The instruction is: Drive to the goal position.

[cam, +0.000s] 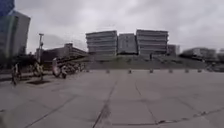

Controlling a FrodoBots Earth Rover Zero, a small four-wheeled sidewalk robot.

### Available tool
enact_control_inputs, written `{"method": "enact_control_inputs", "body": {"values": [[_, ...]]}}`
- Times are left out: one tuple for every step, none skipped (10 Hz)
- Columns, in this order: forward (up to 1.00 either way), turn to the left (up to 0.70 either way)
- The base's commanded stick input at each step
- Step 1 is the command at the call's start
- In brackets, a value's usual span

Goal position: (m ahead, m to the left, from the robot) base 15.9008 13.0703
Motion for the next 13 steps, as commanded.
{"method": "enact_control_inputs", "body": {"values": [[0.7,-0.11],[0.7,-0.01],[0.7,0.0],[0.7,0.02],[0.7,0.06],[0.7,0.1],[0.7,0.26],[0.7,0.34],[0.7,0.19],[0.7,0.09],[0.7,0.06],[0.7,0.04],[0.7,0.02]]}}
